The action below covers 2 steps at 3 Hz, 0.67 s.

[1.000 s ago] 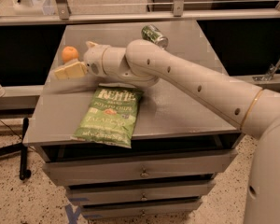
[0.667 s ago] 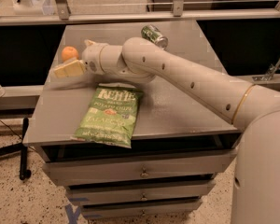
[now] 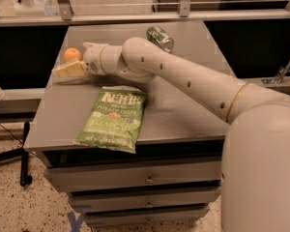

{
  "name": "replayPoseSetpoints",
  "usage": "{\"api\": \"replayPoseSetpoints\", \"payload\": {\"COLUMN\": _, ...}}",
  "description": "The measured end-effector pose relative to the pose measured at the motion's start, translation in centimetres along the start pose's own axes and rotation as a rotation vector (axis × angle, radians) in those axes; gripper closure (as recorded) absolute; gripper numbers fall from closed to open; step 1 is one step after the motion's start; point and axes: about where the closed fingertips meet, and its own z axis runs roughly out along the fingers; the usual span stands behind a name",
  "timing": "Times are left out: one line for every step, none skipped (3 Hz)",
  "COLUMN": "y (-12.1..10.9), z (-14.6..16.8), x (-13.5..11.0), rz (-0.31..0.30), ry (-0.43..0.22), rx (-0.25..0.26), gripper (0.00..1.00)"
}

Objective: Move orange near green can

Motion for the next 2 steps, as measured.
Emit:
{"api": "replayPoseSetpoints", "payload": {"y": -0.56, "z": 0.44, "x": 0.30, "rz": -0.010, "ry": 0.004, "rx": 0.000, "gripper": 0.38}}
{"api": "replayPoseSetpoints", "payload": {"y": -1.21, "z": -0.14, "x": 0.04, "rz": -0.029, "ry": 0.010, "rx": 0.015, "gripper": 0.61}}
